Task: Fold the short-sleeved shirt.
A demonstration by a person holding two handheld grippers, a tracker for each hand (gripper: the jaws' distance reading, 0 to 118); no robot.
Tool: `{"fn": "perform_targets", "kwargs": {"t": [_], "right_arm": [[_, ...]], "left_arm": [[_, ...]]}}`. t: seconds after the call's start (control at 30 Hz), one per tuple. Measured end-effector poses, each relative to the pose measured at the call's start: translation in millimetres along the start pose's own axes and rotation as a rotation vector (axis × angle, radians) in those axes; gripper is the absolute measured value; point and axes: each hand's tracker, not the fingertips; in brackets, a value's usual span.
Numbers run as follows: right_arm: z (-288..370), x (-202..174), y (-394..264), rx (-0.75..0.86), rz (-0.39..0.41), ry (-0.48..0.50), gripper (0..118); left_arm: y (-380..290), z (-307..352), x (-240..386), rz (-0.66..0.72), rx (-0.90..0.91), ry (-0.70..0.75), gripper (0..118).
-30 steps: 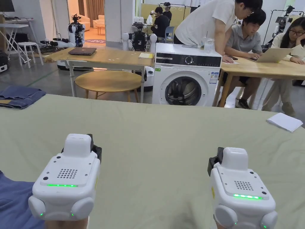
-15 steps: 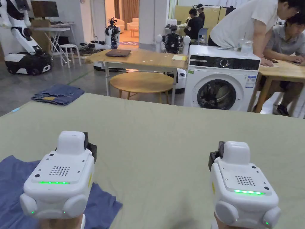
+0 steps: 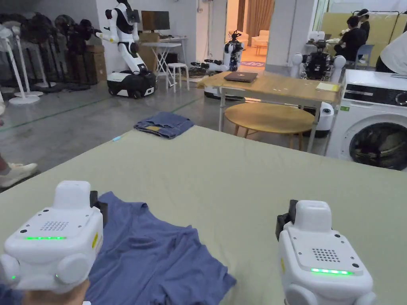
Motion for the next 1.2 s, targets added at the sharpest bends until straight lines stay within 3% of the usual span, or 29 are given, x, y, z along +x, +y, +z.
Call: {"fn": "perform_targets", "kwargs": {"t": [0.17, 0.3, 0.37, 0.43, 0.47, 0.63, 0.7, 0.83, 0.87, 0.9, 0.93, 1.07, 1.17, 1.2], "right_arm": [[-5, -9, -10, -0.04, 0.021, 0.045, 0], [-8, -6, -18, -0.083, 0.03, 0.054, 0], [-9, -1, -22, -0.101, 0.034, 0.048, 0], [-8, 5, -25, -0.116, 0.037, 0.041, 0], [-7, 8, -26, -0.123, 0.041, 0.036, 0], [-2, 27, -33, -0.151, 0.064, -0.003, 0], [-2, 36, -36, -0.164, 0.063, -0.016, 0], [1, 49, -41, -0.186, 0.063, -0.045, 0], [3, 52, -43, -0.19, 0.057, -0.052, 0], [4, 55, -44, -0.193, 0.053, -0.058, 0], [4, 57, -45, -0.196, 0.052, -0.063, 0], [7, 65, -51, -0.219, 0.031, -0.079, 0], [11, 67, -52, -0.221, 0.029, -0.088, 0], [11, 68, -52, -0.222, 0.028, -0.089, 0]], "left_arm": [[-11, -44, -33, 0.039, -0.325, -0.127, 0], [-23, -80, -32, -0.01, -0.445, -0.198, 5], [-33, -100, -26, -0.033, -0.534, -0.224, 27], [-45, -122, -26, -0.018, -0.636, -0.273, 70], [-52, -132, -24, -0.01, -0.691, -0.259, 74], [-86, -171, -29, 0.068, -0.809, -0.243, 74], [-103, -183, -24, 0.015, -0.885, -0.211, 74], [-101, -168, 1, -0.156, -0.79, -0.17, 72], [-101, -164, 4, -0.194, -0.768, -0.205, 63], [-99, -151, 13, -0.213, -0.754, -0.253, 45], [-100, -148, 16, -0.223, -0.759, -0.269, 34], [-100, -148, 6, -0.15, -0.76, -0.272, 23], [-98, -146, -7, -0.09, -0.739, -0.274, 0], [-99, -144, -11, -0.077, -0.726, -0.283, 0]]}}
